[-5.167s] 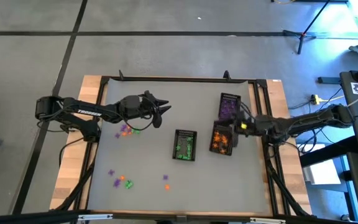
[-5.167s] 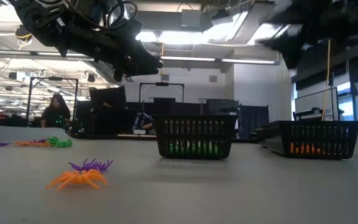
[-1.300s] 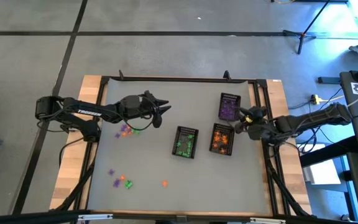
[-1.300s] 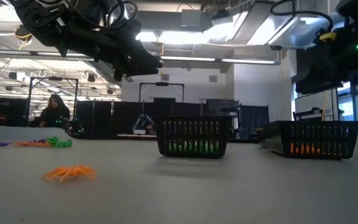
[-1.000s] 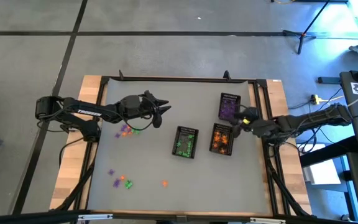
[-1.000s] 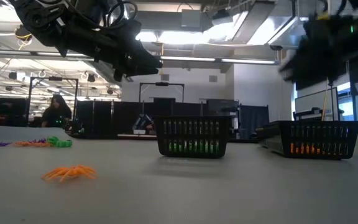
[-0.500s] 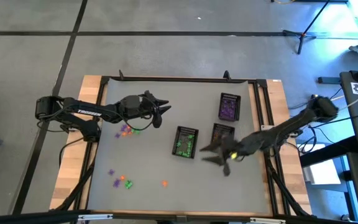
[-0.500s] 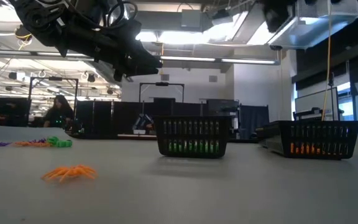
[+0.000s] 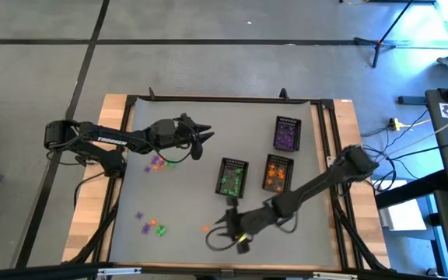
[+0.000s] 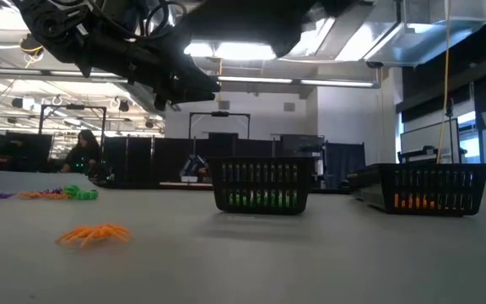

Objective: Sort Halloween decoration
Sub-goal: Put the orange spider toy into the bottom right bin

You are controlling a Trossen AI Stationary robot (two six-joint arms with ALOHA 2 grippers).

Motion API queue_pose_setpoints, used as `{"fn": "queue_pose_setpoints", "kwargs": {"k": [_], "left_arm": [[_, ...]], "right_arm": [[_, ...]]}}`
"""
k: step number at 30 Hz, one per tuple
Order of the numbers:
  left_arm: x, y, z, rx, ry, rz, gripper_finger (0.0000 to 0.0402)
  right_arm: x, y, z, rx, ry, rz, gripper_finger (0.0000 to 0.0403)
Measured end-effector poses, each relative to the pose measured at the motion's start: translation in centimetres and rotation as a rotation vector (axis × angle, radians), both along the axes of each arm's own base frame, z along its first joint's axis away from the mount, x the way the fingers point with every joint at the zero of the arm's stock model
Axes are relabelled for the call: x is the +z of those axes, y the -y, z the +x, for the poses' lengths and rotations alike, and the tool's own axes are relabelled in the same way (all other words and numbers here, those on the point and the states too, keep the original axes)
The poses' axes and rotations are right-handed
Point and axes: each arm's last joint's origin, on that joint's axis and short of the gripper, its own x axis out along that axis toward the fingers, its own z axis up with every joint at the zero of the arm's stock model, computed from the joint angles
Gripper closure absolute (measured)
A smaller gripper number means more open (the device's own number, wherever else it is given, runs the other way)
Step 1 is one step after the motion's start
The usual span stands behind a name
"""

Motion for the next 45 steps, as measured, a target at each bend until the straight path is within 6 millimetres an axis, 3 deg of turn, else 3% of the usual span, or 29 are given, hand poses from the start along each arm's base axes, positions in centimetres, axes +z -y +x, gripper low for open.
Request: {"fn": "queue_pose_setpoints", "kwargs": {"k": [7, 12, 16, 22, 28, 36, 38, 42, 45], "left_arm": [[0.0, 0.0, 0.0, 0.0, 0.0, 0.0, 0.0266], [0.0, 0.0, 0.0, 0.0, 0.0, 0.0, 0.0266], [0.0, 0.0, 0.0, 0.0, -0.001, 0.0, 0.0266], [0.0, 0.0, 0.0, 0.0, -0.001, 0.0, 0.0266], [0.0, 0.0, 0.0, 0.0, -0.001, 0.0, 0.0266], [0.0, 0.0, 0.0, 0.0, -0.001, 0.0, 0.0266], [0.0, 0.0, 0.0, 0.0, -0.001, 0.0, 0.0266], [0.0, 0.0, 0.0, 0.0, -0.001, 0.0, 0.0266], [0.0, 0.0, 0.0, 0.0, -0.002, 0.0, 0.0266]], "right_arm": [[-4.8, -1.6, 2.6, 0.033, -0.083, -0.022, 0.0237], [-7.9, -1.2, 3.5, -0.026, -0.13, -0.03, 0.0237], [-9.3, -0.3, 4.1, -0.142, -0.137, -0.022, 0.0237], [-10.2, 0.4, 4.8, -0.173, -0.131, 0.001, 0.0237], [-10.4, 0.4, 4.7, -0.165, -0.15, -0.01, 0.0252], [-10.4, 0.2, 4.5, -0.092, -0.168, -0.04, 0.0384], [-10.0, 0.2, 4.4, -0.088, -0.163, -0.041, 0.0395], [-8.0, -0.8, 3.2, -0.092, -0.16, -0.084, 0.0398], [-4.4, -2.0, 1.8, -0.106, -0.091, -0.123, 0.0399]]}}
